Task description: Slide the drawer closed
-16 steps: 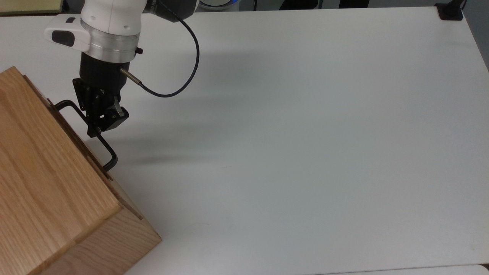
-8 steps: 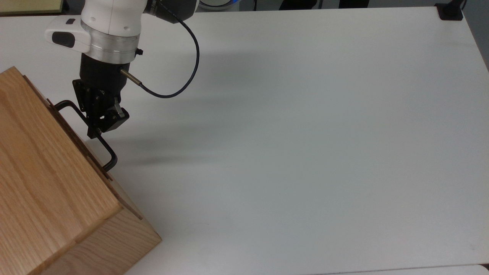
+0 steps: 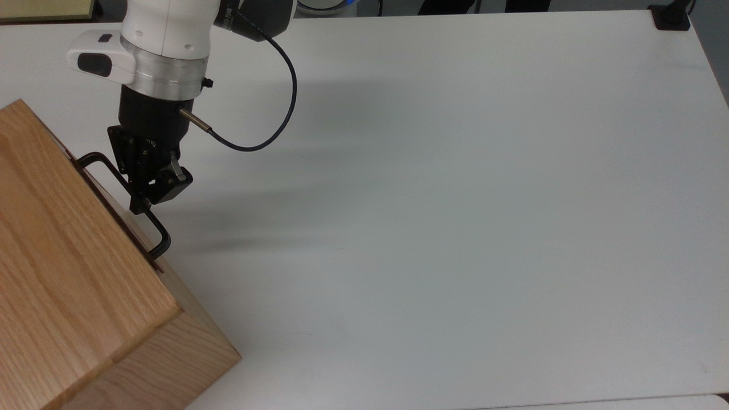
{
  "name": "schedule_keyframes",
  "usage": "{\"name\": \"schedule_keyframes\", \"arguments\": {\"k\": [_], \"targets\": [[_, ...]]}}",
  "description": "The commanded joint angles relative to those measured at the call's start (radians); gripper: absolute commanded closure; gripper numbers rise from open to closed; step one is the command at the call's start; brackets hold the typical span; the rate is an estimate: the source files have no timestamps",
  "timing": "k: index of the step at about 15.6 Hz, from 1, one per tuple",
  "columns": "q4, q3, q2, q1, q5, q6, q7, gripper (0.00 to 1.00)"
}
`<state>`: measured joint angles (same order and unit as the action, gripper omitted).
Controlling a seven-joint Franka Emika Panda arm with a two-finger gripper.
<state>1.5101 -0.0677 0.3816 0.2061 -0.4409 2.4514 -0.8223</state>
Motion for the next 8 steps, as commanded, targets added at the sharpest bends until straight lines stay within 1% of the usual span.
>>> {"name": "schedule_keyframes", "arguments": {"k": [1, 3, 5, 8], "targets": [[-0.036, -0.001, 0.023, 0.004, -0.021, 0.029, 0.047, 1.00], [-0.009, -0.006, 0.008, -0.010, -0.016, 0.020, 0.066, 1.00], [0.033, -0.011, -0.023, -0.040, -0.012, 0.012, 0.068, 1.00], [0.070, -0.033, -0.064, -0.076, -0.006, -0.092, 0.113, 1.00]]}}
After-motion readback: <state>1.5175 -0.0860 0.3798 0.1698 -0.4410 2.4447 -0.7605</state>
